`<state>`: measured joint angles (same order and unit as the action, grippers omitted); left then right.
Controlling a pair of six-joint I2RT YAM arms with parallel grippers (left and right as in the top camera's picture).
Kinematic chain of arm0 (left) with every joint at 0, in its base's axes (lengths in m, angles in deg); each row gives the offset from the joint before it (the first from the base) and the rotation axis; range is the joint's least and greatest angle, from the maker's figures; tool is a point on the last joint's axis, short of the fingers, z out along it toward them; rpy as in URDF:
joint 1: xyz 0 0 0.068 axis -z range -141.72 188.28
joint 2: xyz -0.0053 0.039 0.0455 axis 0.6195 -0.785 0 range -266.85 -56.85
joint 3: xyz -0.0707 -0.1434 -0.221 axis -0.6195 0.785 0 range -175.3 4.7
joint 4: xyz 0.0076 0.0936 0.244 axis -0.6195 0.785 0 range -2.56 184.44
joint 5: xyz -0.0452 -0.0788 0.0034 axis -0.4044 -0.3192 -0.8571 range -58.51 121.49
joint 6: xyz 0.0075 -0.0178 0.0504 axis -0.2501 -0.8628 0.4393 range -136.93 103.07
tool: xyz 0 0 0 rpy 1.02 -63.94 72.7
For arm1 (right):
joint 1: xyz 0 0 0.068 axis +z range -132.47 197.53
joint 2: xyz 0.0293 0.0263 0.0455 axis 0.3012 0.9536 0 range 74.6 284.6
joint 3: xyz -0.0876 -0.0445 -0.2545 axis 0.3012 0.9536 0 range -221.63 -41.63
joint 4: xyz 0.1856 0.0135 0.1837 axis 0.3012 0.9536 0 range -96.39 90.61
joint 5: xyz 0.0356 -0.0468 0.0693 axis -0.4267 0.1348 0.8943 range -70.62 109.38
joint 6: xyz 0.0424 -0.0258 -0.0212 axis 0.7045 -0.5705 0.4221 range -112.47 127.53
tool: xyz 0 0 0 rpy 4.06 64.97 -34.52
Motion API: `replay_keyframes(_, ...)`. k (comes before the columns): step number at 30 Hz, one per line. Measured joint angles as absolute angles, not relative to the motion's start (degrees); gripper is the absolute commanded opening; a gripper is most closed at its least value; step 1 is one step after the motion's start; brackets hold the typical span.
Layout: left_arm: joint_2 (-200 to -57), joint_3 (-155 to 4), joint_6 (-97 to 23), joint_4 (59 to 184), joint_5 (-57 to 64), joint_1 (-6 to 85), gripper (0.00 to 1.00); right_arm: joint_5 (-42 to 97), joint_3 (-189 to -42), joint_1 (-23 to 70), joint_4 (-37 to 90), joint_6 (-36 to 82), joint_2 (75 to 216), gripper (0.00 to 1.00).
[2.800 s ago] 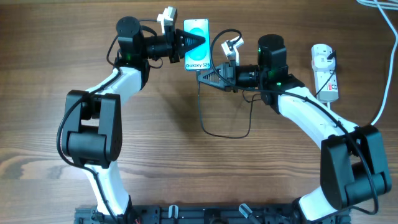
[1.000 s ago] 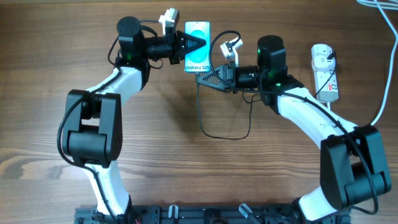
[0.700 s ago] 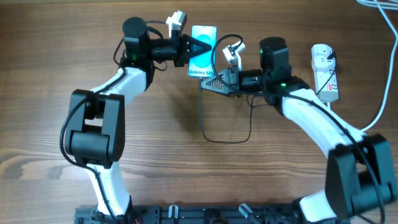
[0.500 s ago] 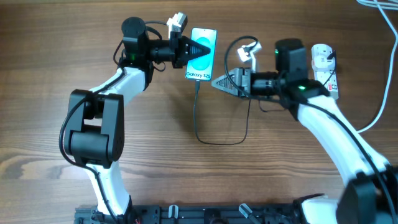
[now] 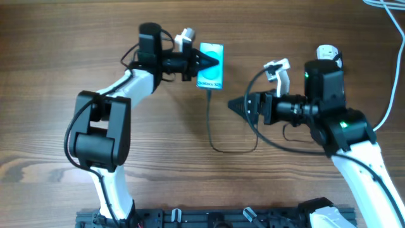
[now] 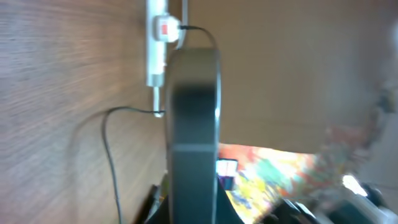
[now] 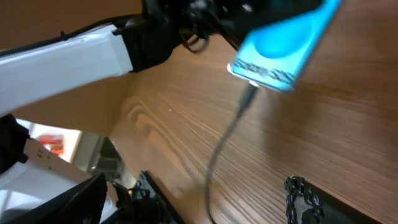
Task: Plug charger to phone and switch on socket
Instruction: 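Open the right gripper and pull it back from the plug, then lower the phone flat onto the table with the left gripper and release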
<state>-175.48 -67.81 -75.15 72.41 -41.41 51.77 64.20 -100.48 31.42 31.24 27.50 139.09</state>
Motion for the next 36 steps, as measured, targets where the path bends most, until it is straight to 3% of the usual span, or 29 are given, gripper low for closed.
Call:
replay_keyframes(16, -175.5, -67.8, -49.1, 93.5, -16.0, 59.4, 0.04, 60.0, -100.5, 31.4, 36.6, 23.9, 134.0, 0.94)
replay_keyframes(34, -180.6, -67.8, -44.6, 95.2, -11.0, 60.3, 0.04, 59.8, -100.5, 31.4, 37.4, 23.9, 133.9, 0.95)
replay_keyframes(35, -180.6, -67.8, -44.6, 95.2, -11.0, 60.3, 0.05, 59.8, -100.5, 31.4, 37.4, 23.9, 133.9, 0.95)
replay_keyframes(36, -180.6, -67.8, -44.6, 95.2, -11.0, 60.3, 0.15, 59.8, -100.5, 31.4, 37.5, 23.9, 133.9, 0.94)
